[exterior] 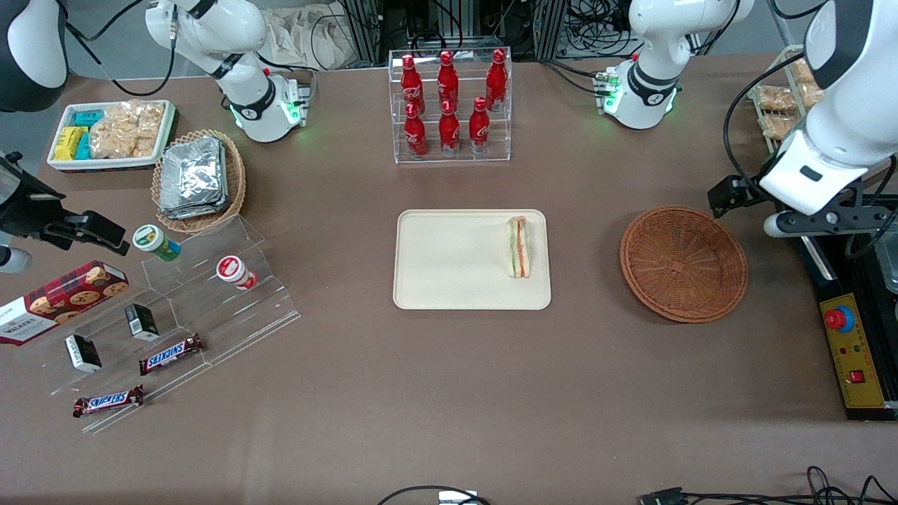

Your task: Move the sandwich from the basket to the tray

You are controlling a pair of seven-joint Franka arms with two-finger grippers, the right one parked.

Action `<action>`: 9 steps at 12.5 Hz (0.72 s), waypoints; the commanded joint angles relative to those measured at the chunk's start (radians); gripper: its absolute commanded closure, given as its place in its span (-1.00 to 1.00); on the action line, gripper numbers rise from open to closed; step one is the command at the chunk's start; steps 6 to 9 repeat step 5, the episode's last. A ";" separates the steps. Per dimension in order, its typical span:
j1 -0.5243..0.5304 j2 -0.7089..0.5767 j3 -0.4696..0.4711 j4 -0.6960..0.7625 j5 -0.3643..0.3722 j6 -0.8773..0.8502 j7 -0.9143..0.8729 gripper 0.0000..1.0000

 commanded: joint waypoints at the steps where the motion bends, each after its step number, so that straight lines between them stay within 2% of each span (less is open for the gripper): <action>1: -0.012 -0.052 0.048 -0.013 -0.034 -0.035 0.083 -1.00; 9: -0.012 -0.066 0.062 -0.003 -0.035 -0.071 0.105 -1.00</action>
